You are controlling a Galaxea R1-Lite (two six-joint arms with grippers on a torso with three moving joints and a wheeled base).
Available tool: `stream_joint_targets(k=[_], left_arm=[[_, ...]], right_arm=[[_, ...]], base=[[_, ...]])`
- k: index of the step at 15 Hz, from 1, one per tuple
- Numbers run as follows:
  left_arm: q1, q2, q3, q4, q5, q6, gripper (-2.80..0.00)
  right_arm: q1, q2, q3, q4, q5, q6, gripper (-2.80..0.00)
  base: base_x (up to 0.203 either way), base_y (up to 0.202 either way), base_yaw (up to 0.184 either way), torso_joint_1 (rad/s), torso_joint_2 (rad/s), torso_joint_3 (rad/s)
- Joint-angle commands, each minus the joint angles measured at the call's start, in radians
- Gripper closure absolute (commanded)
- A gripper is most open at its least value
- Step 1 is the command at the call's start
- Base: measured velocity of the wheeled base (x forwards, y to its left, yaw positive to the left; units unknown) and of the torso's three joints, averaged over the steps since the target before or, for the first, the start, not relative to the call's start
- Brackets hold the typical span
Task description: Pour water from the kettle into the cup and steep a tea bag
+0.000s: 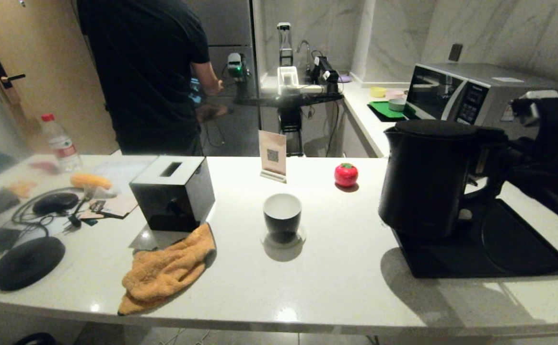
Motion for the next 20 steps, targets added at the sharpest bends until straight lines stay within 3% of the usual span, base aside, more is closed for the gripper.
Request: stream_joint_targets(k=[1, 3, 5, 8, 20], left_arm=[[0.0, 0.0, 0.0, 0.0, 0.0, -0.001, 0.0], [0.0, 0.0, 0.0, 0.0, 0.0, 0.0, 0.0], [0.0, 0.0, 0.0, 0.0, 0.0, 0.0, 0.0], [0.0, 0.0, 0.0, 0.0, 0.0, 0.0, 0.0], [0.0, 0.0, 0.0, 0.0, 0.0, 0.0, 0.0]], right_arm=[[0.034, 0.016, -0.002, -0.006, -0.023, -0.029, 0.0], [0.072, 0.029, -0.007, -0.01, -0.038, -0.047, 0.0], [0.121, 0.058, -0.02, -0.014, -0.102, -0.059, 0.0], [0.168, 0.107, -0.066, -0.013, -0.117, -0.086, 0.0], [0.205, 0.221, -0.218, -0.011, -0.118, -0.178, 0.0]], base=[[0.0, 0.0, 0.0, 0.0, 0.0, 0.0], [0.0, 0.0, 0.0, 0.0, 0.0, 0.0], [0.0, 0.0, 0.0, 0.0, 0.0, 0.0], [0.0, 0.0, 0.0, 0.0, 0.0, 0.0], [0.0, 0.0, 0.0, 0.0, 0.0, 0.0]])
